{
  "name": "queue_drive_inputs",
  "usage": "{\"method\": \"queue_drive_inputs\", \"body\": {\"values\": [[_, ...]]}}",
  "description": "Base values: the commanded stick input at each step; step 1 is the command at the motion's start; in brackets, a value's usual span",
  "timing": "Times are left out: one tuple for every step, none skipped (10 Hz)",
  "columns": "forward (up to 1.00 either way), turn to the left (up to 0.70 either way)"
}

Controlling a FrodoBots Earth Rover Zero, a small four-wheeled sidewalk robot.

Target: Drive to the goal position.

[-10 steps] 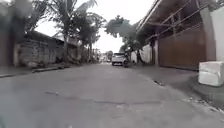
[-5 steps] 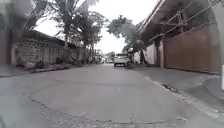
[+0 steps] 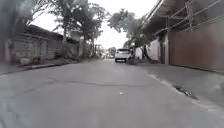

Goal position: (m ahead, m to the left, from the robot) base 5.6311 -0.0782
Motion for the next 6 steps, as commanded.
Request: {"method": "queue_drive_inputs", "body": {"values": [[1.00, 0.06], [1.00, 0.08], [1.00, 0.03], [1.00, -0.01], [1.00, -0.26], [1.00, -0.36]]}}
